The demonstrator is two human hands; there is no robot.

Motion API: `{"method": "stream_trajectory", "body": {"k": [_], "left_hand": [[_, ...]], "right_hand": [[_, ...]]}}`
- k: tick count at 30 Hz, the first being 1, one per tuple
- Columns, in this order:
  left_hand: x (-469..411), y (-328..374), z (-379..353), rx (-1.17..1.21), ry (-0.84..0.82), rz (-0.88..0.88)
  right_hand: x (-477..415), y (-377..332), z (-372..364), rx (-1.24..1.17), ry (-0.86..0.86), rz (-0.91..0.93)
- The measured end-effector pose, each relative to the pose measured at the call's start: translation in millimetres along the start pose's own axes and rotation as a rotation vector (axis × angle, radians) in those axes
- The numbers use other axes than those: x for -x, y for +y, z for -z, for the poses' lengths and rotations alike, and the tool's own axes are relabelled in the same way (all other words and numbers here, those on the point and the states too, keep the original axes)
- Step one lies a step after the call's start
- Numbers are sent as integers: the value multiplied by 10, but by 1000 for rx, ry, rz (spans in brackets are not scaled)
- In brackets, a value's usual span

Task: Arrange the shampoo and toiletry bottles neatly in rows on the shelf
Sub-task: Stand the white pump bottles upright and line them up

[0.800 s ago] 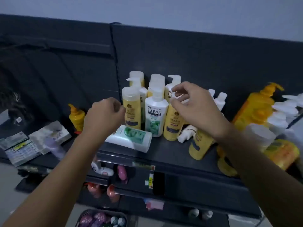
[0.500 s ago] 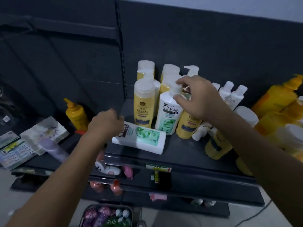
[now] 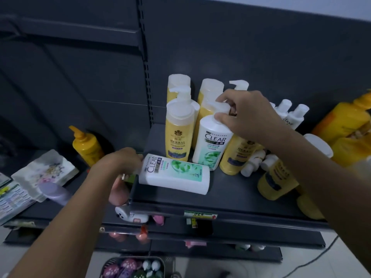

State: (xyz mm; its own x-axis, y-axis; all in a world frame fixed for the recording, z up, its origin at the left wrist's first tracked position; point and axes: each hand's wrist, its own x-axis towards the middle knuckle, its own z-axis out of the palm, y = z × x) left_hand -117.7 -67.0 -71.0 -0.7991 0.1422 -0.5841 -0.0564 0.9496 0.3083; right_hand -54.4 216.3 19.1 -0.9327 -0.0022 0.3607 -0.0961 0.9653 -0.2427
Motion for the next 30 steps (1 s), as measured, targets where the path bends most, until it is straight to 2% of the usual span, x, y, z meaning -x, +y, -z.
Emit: {"method": "stream_trajectory", "body": {"k": [7, 13, 21, 23, 30], "left_hand": [[308, 328, 276, 155, 351, -54], [732, 712, 330, 43, 596, -267], [922, 967, 300, -215, 664, -603], [897, 928, 314, -259, 688, -658], [874, 894, 410, -251, 634, -673]], "right_hand": [[-11, 15, 8, -1, 2, 38], [-8, 56, 41, -12, -17, 35], [-118, 102, 336, -90, -173, -40], [-112, 161, 488, -116, -166, -80], [-18, 278, 589, -140, -185, -115]]}}
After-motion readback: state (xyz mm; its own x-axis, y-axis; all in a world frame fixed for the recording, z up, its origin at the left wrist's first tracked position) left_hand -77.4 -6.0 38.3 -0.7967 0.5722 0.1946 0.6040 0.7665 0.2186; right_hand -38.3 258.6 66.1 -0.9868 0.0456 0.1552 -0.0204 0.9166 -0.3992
